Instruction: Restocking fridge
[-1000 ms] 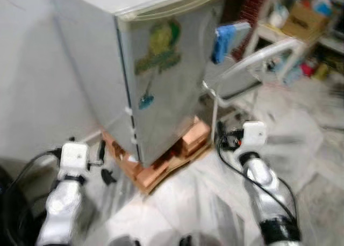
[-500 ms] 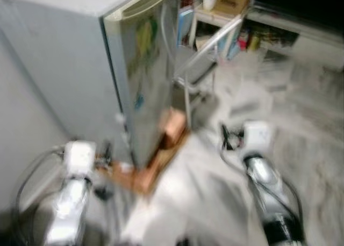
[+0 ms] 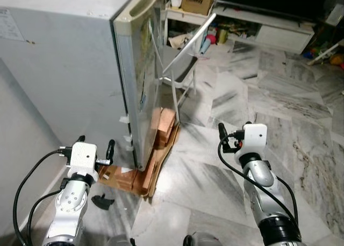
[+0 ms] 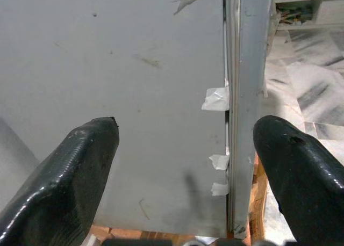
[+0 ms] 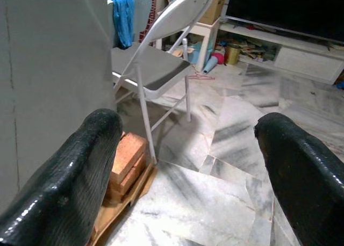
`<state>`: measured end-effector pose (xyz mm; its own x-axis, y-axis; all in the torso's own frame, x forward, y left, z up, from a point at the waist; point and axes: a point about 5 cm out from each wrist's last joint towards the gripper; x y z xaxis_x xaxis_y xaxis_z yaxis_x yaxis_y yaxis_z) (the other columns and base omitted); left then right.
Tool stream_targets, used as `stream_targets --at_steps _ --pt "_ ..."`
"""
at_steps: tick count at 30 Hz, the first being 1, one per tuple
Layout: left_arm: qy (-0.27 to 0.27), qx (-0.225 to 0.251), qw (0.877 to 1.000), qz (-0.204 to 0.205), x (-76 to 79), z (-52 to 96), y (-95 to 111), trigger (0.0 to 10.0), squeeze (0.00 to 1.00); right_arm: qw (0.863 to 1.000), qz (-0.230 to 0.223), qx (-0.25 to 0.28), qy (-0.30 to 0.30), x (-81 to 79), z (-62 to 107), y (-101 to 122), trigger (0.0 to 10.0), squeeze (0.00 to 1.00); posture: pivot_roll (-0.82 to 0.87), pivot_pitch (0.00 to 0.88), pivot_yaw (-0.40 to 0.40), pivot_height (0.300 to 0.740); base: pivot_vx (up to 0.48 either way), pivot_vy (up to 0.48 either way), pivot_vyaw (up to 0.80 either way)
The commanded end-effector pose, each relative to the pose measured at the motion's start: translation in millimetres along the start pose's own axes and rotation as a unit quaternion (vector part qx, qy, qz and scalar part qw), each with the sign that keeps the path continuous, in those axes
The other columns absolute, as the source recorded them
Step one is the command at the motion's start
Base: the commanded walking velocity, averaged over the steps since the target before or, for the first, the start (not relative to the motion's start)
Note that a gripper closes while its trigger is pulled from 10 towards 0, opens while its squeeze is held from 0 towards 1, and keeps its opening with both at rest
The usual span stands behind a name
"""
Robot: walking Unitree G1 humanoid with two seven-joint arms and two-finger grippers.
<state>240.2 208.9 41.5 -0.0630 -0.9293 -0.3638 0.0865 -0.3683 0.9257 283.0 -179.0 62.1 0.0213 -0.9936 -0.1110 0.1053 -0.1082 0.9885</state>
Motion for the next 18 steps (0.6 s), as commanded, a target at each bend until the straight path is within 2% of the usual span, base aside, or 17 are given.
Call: stream_targets --at_steps 1,6,14,18 --pt "-0.006 0.004 1.000 -0.005 3.2 0.1 1.1 10.0 0.00 1.000 0.001 0.002 -0.008 4.3 -1.8 3.6 10.0 0.00 0.02 0.010 -0.054 0.740 0.000 0.000 -0.80" --pt "-0.022 0.015 1.000 0.003 6.2 0.4 3.0 10.0 0.00 1.000 0.006 0.006 -0.005 4.2 -2.2 4.5 10.0 0.00 0.01 0.010 -0.053 0.740 0.000 0.000 -0.80" --pt "-0.026 0.017 0.999 0.004 6.7 -0.6 3.5 10.0 0.00 1.000 0.006 0.007 -0.005 3.6 -2.6 4.9 10.0 0.00 0.01 0.010 -0.051 0.740 0.287 0.000 -0.80" --pt "-0.022 0.015 1.000 0.005 6.3 -0.9 3.0 10.0 0.00 1.000 0.007 0.007 -0.005 3.9 -2.7 5.1 10.0 0.00 0.01 0.010 -0.052 0.740 0.000 0.000 -0.16"
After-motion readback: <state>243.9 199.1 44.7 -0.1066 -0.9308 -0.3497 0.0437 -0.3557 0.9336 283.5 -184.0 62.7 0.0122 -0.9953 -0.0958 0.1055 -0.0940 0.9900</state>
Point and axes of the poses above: a point about 5 cm out from each wrist's last joint towards the gripper, its own z axis pointing back from the gripper into the wrist, its own y axis along the axis of the wrist's last joint, x = y × z, and after that the axes turned 9 degrees about -z, right-handed
